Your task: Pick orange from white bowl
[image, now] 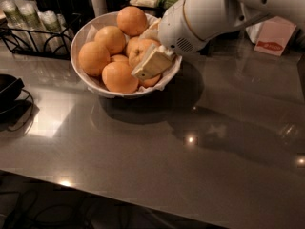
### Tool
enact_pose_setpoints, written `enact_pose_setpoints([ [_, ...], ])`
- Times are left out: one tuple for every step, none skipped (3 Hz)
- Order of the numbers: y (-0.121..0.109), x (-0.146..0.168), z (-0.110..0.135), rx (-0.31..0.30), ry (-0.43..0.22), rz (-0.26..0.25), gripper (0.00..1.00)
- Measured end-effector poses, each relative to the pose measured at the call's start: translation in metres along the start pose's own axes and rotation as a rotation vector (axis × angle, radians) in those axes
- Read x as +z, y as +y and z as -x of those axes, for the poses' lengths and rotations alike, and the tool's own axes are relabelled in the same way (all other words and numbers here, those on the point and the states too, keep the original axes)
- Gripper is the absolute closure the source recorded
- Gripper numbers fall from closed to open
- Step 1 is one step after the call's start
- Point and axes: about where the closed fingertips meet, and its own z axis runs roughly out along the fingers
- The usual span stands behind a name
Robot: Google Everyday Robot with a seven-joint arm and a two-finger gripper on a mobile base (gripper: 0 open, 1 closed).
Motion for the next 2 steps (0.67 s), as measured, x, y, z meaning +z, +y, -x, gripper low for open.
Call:
enact_pose_setpoints([
  [0.006,-0.021,0.037,-0.068,-0.057,-0.005,1.0],
  [0.011,-0.032,0.058,-0.109,-0.093,0.002,1.0],
])
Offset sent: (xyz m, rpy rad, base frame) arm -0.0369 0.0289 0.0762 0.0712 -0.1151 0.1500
